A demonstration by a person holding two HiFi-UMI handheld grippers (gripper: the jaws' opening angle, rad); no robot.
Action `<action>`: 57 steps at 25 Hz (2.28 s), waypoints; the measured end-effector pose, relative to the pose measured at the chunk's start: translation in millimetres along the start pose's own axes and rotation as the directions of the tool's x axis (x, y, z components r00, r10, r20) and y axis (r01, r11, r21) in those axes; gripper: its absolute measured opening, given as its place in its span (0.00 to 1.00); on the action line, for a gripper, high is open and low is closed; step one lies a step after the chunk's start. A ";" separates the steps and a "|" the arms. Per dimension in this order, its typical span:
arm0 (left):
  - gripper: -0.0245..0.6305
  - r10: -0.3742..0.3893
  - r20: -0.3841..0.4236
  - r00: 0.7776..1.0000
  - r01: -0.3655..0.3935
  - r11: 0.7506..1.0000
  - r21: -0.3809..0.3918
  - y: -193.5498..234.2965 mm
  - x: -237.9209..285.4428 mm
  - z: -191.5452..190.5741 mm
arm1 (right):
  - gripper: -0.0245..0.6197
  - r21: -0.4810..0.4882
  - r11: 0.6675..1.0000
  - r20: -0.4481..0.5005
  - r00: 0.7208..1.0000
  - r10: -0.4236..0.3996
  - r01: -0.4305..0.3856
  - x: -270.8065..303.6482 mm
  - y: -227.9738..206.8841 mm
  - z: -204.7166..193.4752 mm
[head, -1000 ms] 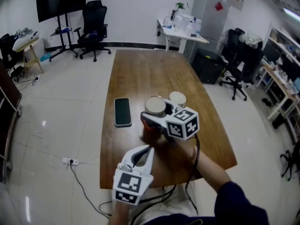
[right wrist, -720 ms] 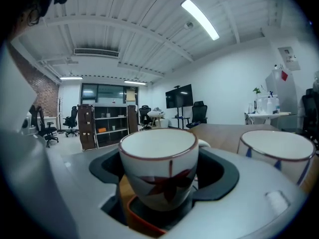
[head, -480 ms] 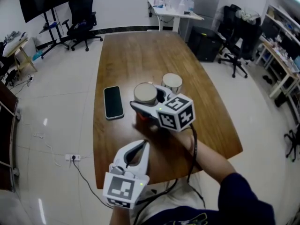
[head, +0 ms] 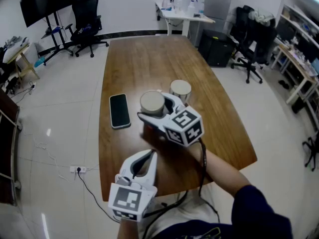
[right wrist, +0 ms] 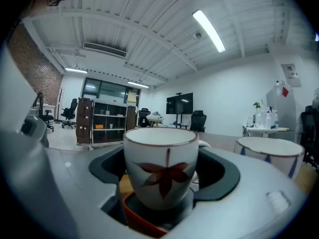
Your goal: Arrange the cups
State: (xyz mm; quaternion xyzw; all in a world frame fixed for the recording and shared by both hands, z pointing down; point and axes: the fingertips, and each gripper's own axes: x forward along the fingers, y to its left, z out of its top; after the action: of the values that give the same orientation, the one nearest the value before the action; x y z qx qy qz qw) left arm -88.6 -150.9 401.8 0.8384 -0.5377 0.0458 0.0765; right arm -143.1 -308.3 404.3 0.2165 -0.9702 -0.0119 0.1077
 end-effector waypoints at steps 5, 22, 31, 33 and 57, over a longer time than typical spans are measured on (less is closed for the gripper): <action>0.04 -0.002 0.000 1.000 0.002 1.000 0.000 0.0 0.6 1.2 | 0.68 -0.006 1.000 -0.004 1.000 0.002 -0.002 -1.6 1.5 3.1; 0.04 -0.002 0.001 1.000 0.002 1.000 -0.002 2.5 1.3 1.2 | 0.76 0.116 0.993 -0.010 1.000 0.027 -0.026 -13.4 2.8 -1.6; 0.04 -0.002 -0.010 1.000 0.002 1.000 -0.001 4.2 1.2 -1.9 | 0.76 0.121 0.993 -0.009 1.000 0.010 -0.009 -24.4 4.8 -5.2; 0.04 -0.003 -0.009 1.000 0.003 1.000 -0.002 4.7 1.5 -1.3 | 0.76 0.135 0.991 -0.011 1.000 0.025 -0.024 -30.3 7.0 -7.3; 0.04 -0.001 -0.006 1.000 0.001 1.000 -0.001 6.9 0.8 -0.5 | 0.04 0.119 0.991 0.024 0.998 0.059 -0.062 -172.8 6.5 -38.0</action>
State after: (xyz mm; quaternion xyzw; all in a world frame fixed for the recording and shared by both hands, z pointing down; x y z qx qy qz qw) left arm -94.5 -154.3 403.0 0.8385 -0.5371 0.0480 0.0782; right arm 14.9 -228.5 406.7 0.1930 -0.9764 0.0475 0.0848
